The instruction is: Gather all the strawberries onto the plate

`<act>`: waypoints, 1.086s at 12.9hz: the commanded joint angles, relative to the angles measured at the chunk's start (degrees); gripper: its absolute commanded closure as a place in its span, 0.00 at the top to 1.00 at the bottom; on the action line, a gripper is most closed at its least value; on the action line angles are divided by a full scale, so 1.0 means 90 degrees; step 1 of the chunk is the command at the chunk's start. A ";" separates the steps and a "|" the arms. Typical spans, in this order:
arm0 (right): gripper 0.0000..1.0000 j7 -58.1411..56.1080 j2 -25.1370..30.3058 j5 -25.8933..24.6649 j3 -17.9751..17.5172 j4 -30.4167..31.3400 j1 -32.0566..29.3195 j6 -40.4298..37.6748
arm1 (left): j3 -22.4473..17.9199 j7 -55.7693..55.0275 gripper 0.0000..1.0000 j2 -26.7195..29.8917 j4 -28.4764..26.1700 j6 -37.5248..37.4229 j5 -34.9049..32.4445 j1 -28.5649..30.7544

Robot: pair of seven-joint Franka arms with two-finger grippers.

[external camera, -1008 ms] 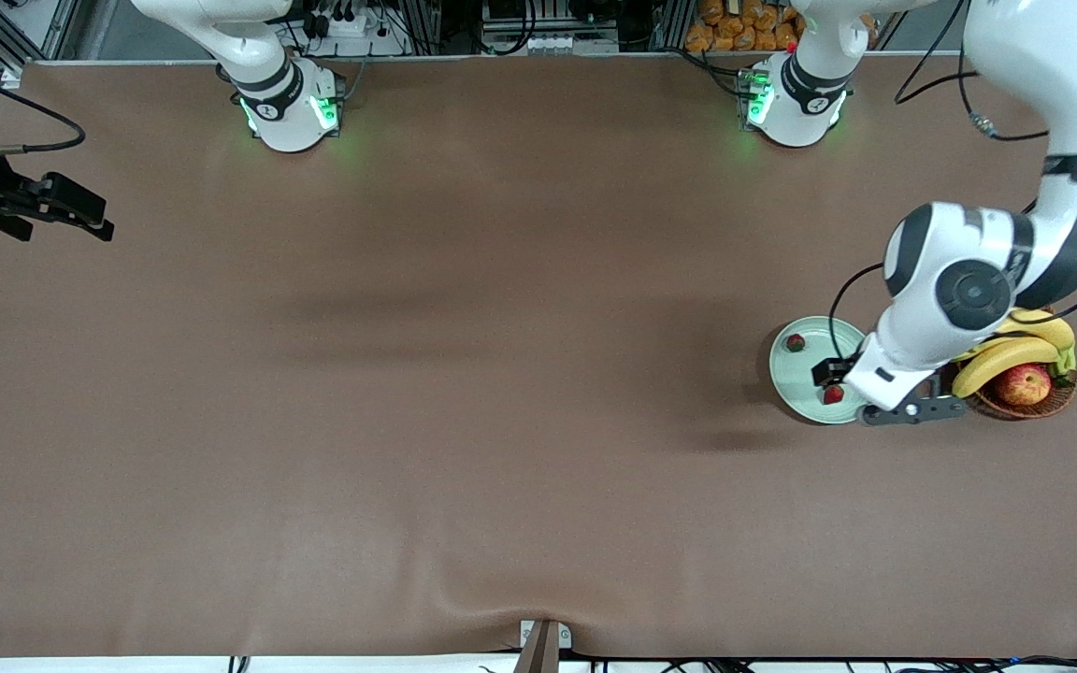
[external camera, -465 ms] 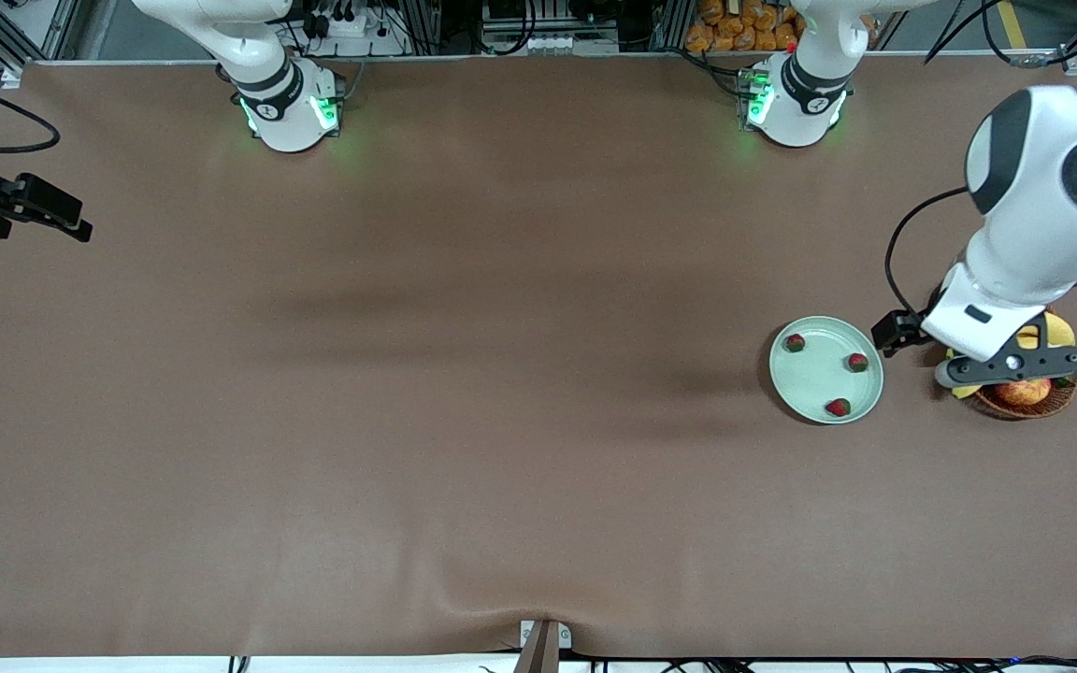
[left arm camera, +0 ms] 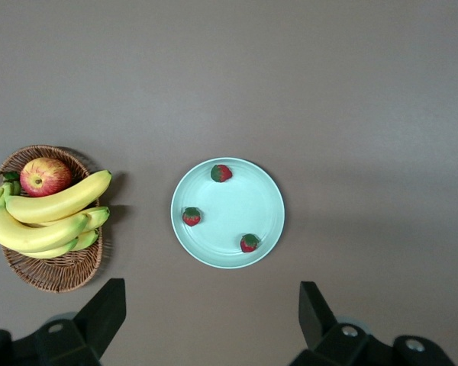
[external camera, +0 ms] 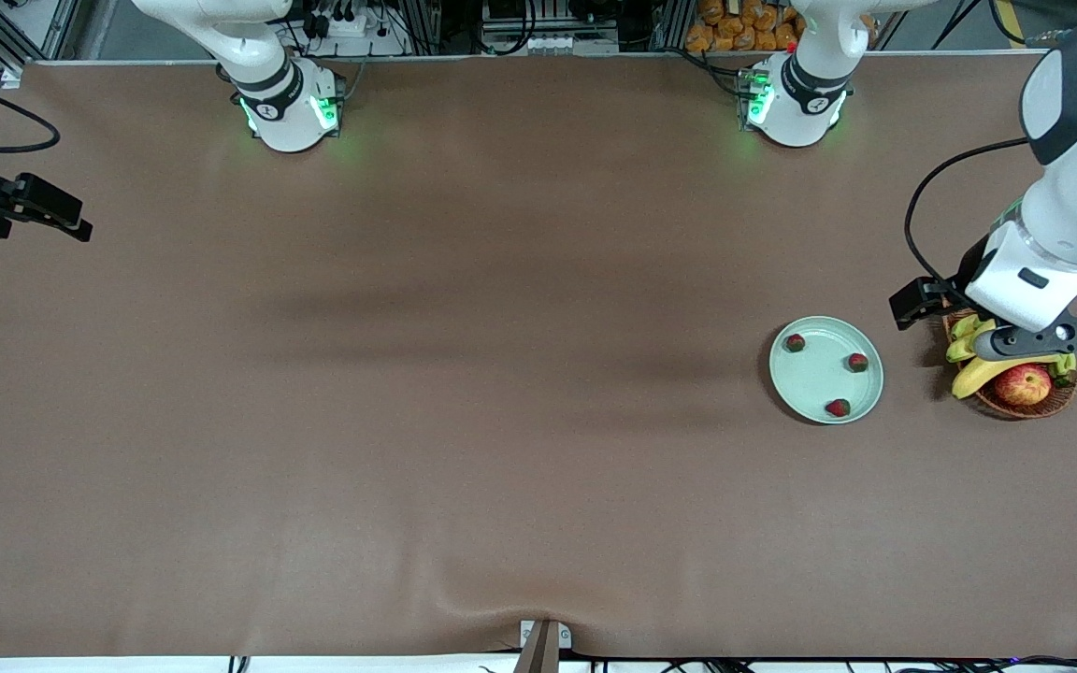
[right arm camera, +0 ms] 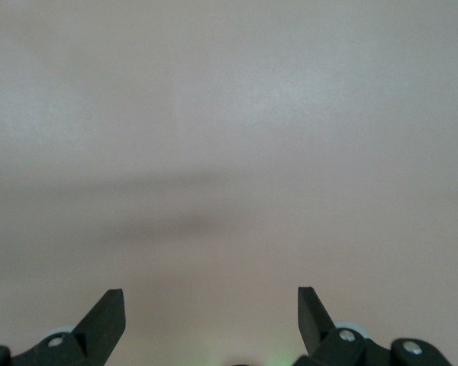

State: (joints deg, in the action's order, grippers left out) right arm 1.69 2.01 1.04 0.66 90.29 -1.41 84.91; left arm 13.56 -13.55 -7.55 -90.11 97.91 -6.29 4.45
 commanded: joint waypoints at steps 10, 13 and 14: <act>1.00 -0.0755 0.0109 0.0050 -0.0063 0.0016 -0.0341 -0.0128 | -0.0032 0.0304 1.00 0.0721 0.0051 -0.0752 0.0523 0.0033; 1.00 -0.0755 0.0119 0.0050 -0.0063 0.0016 -0.0351 -0.0148 | -0.0042 0.0314 1.00 0.0858 0.0051 -0.1054 0.0523 0.0043; 1.00 -0.0755 0.0119 0.0050 -0.0063 0.0016 -0.0351 -0.0148 | -0.0023 0.0314 1.00 0.0859 0.0070 -0.1103 0.0523 0.0101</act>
State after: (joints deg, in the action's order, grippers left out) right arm -4.27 2.04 1.04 0.70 90.29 -3.58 84.28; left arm 13.39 -12.33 -1.02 -89.68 89.85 -2.78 4.48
